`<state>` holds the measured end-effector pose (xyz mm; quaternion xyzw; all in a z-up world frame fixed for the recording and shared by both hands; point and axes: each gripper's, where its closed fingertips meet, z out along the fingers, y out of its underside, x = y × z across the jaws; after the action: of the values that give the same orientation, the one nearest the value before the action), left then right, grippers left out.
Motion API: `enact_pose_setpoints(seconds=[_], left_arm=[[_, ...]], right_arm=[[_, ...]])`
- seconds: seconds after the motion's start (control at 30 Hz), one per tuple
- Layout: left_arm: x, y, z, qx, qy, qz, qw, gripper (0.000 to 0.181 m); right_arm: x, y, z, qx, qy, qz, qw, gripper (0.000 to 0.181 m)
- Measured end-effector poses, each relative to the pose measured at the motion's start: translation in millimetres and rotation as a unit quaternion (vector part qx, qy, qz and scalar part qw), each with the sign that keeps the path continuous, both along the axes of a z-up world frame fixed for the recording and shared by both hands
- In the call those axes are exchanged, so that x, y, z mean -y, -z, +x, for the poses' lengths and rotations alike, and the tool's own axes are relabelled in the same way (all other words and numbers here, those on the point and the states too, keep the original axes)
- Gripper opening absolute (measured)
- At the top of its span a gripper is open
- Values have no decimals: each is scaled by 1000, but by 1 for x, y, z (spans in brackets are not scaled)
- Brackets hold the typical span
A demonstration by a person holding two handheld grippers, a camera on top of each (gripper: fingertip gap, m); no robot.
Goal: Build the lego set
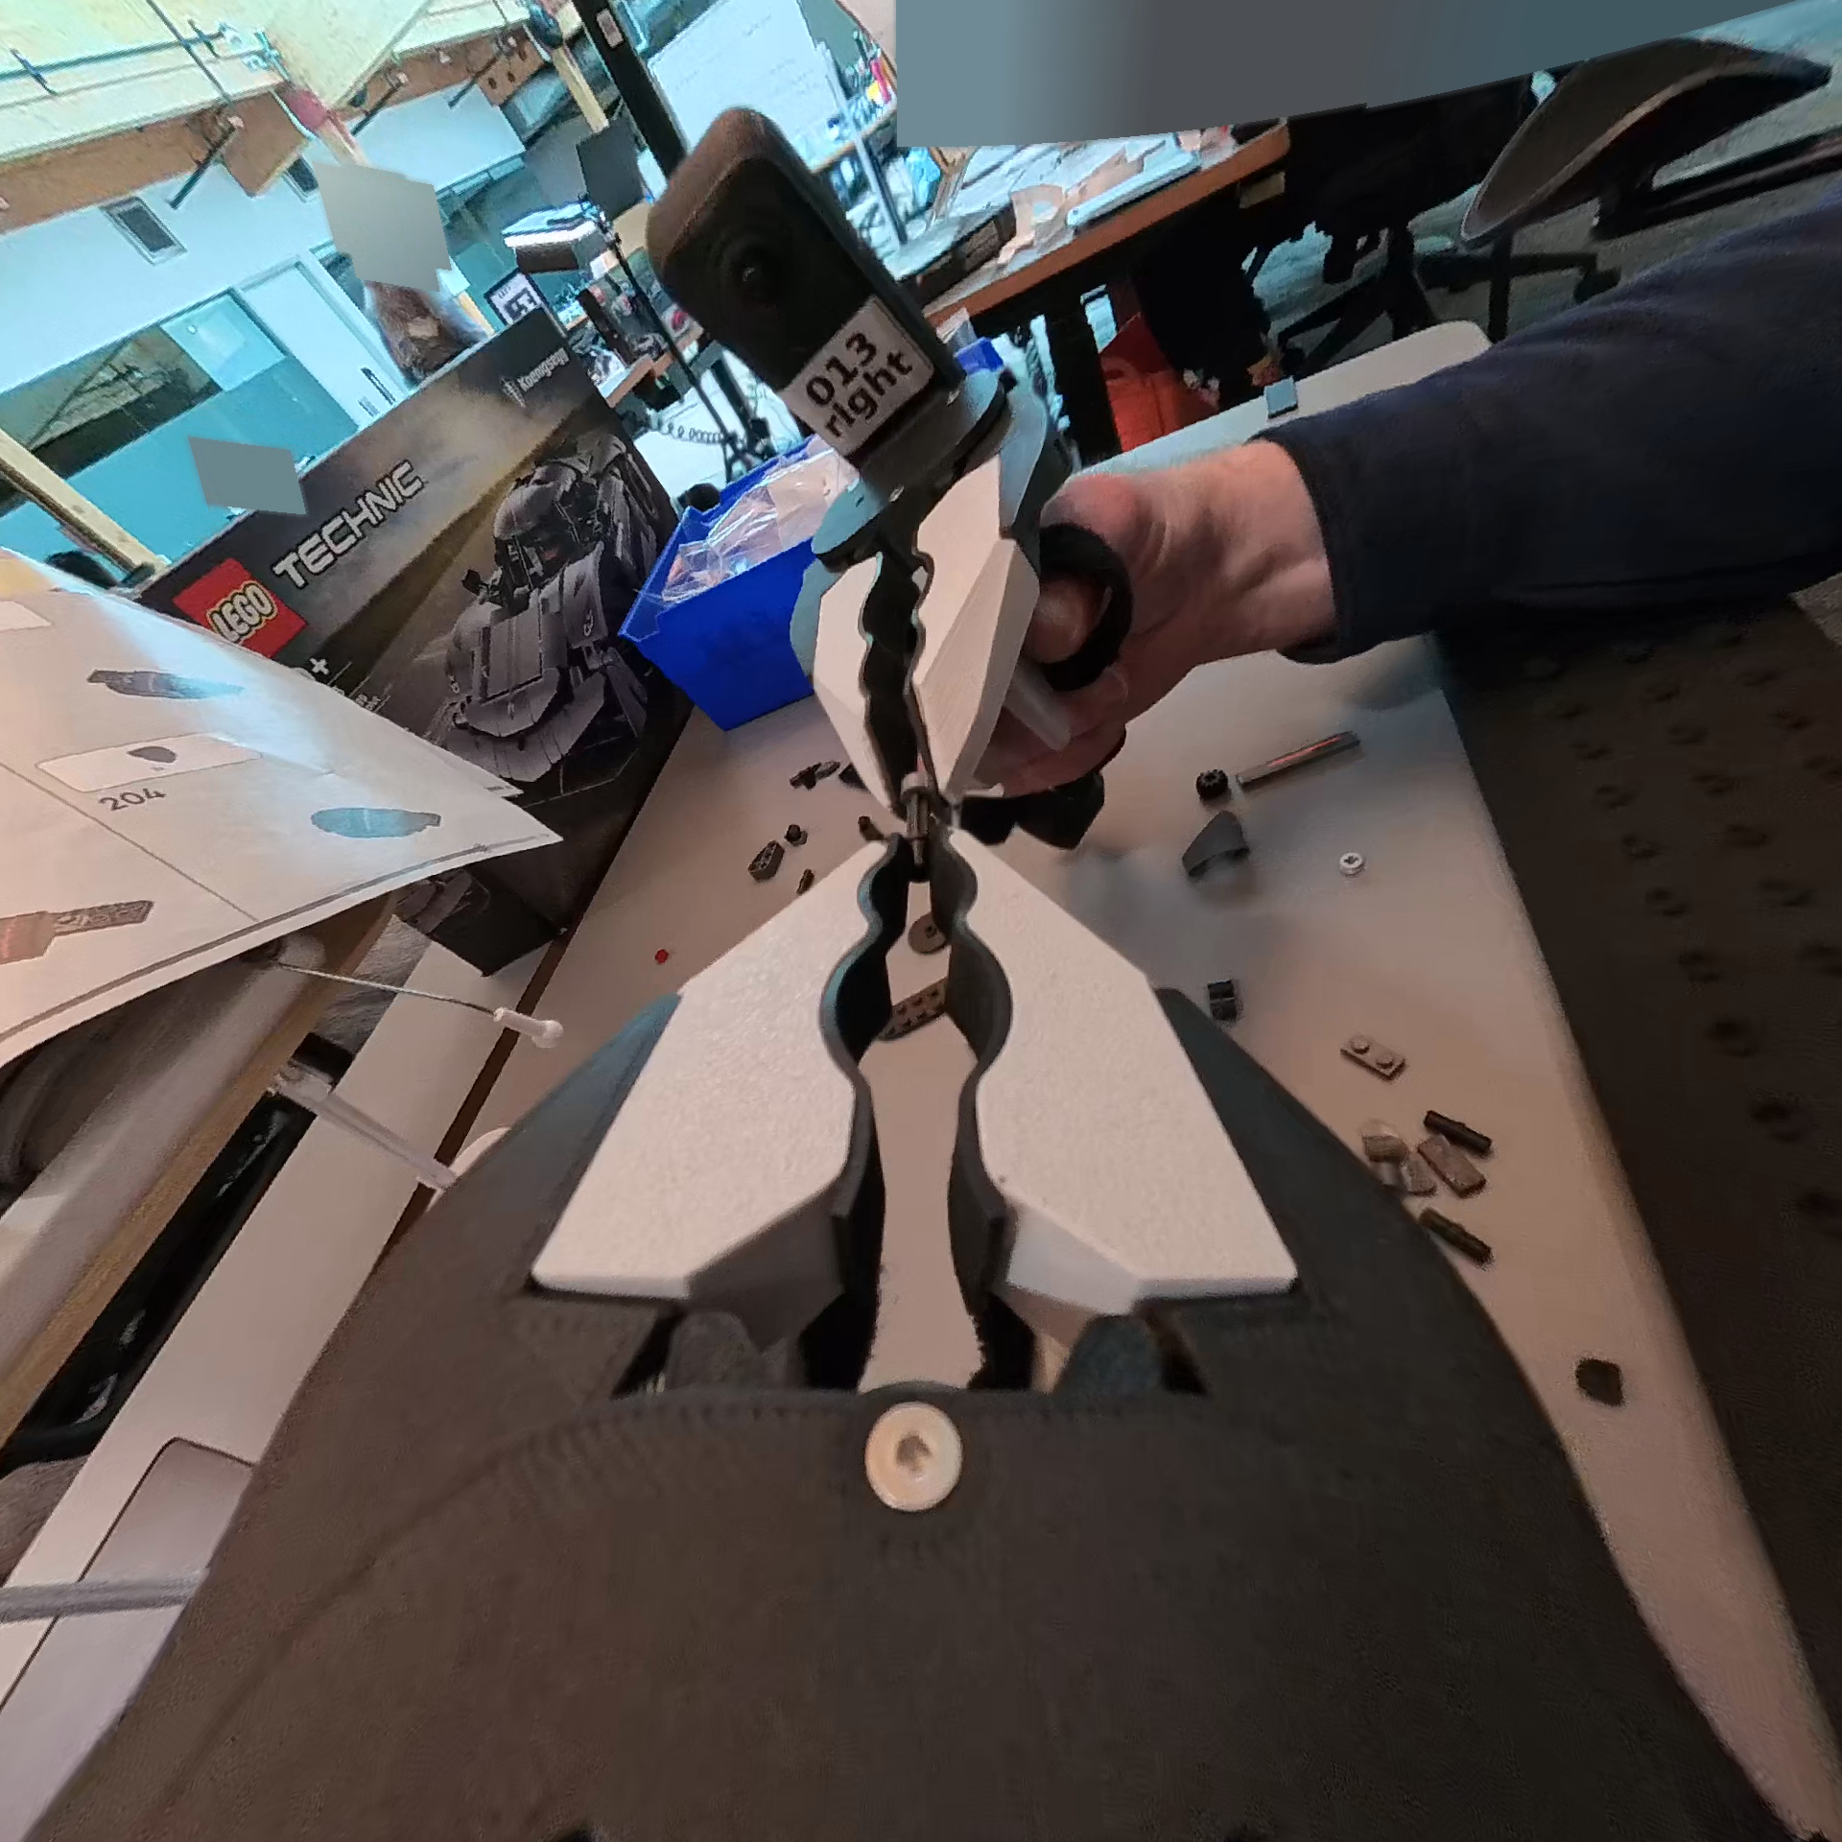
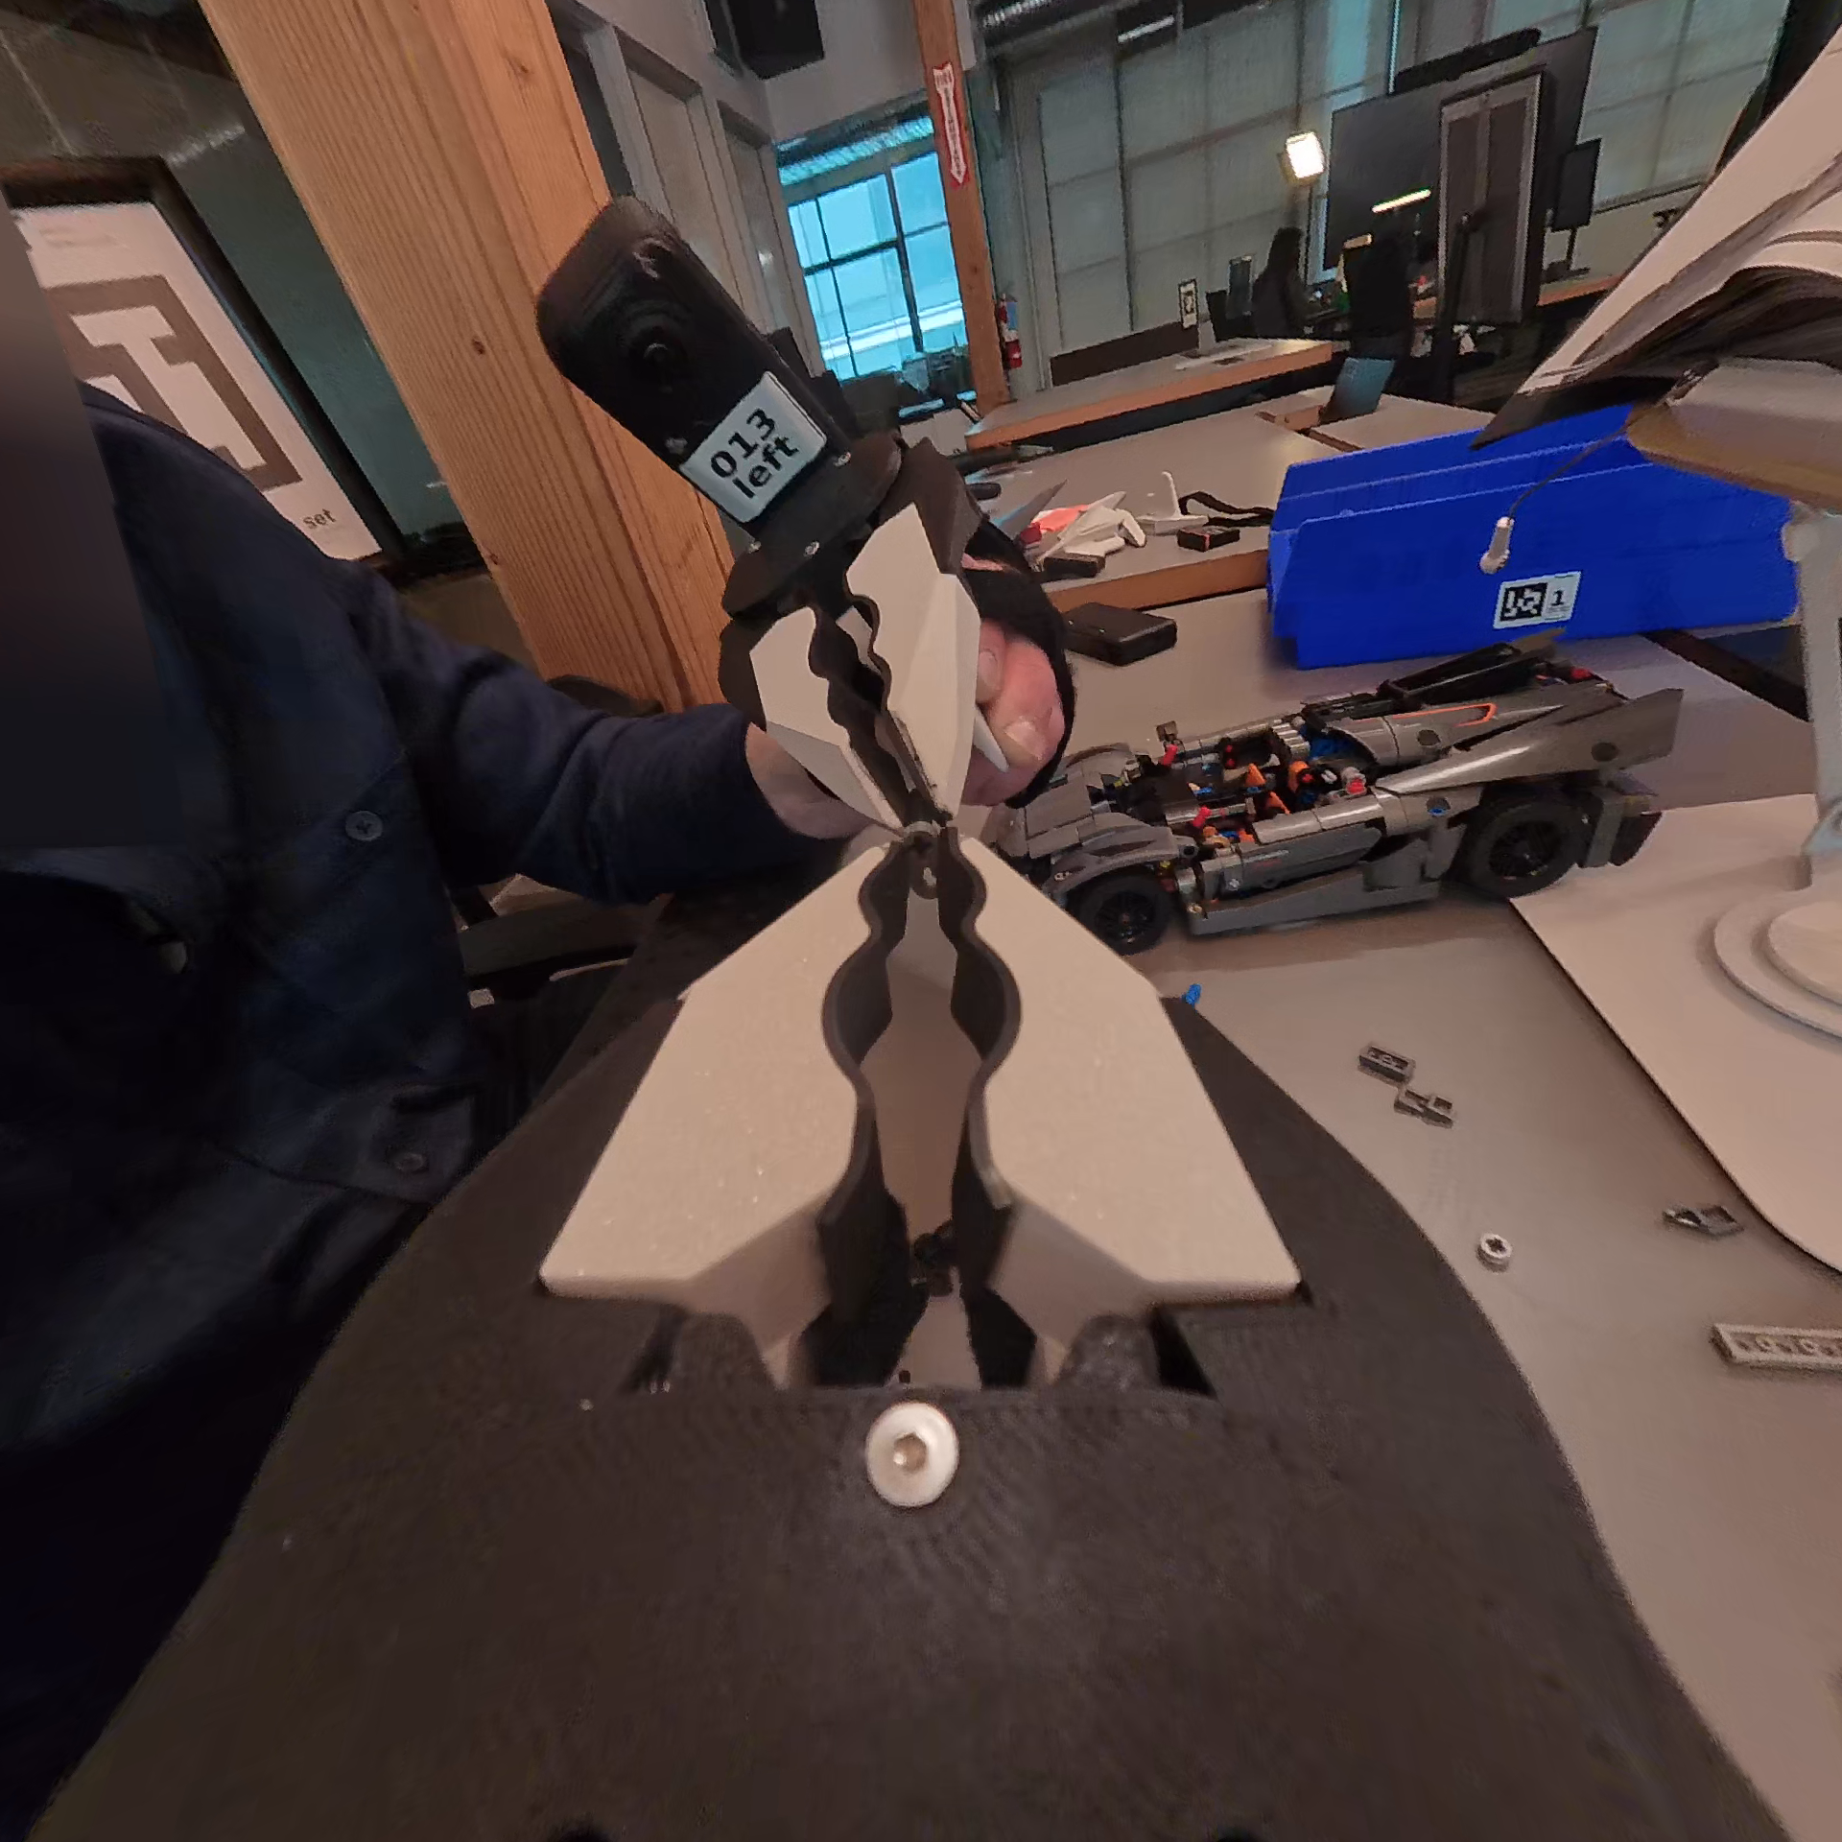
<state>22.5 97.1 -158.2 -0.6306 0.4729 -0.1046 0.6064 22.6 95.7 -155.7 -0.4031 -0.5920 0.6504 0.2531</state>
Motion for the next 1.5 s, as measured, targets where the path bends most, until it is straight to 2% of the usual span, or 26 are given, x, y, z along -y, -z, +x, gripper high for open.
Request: enact_pose_setpoints(seconds=[0.57, 0.7, 0.8, 1.23, 1.37, 1.5], left_arm=[[-2, 4, 0, -6, -3, -4, 1000, 2], [-5, 10, -2, 0, 5, -19, 1000, 3], [-9, 24, -3, -25, 5, -29, 999, 5], [-9, 26, -7, -29, 2, -36, 999, 2], [-10, 32, -7, -57, -13, -35, 998, 1], [-13, 32, -6, -52, -20, -30, 998, 1]], right_arm=[[-1, 3, -2, 6, 8, 14, 1000, 4], [-4, 8, -3, 24, 33, 63, 997, 4], [-7, 20, -3, 56, 47, 108, 991, 4], [-9, 20, -5, 54, 55, 108, 991, 4], [-11, 27, -5, 68, 58, 119, 989, 4], [-9, 18, -6, 48, 56, 106, 992, 3]])
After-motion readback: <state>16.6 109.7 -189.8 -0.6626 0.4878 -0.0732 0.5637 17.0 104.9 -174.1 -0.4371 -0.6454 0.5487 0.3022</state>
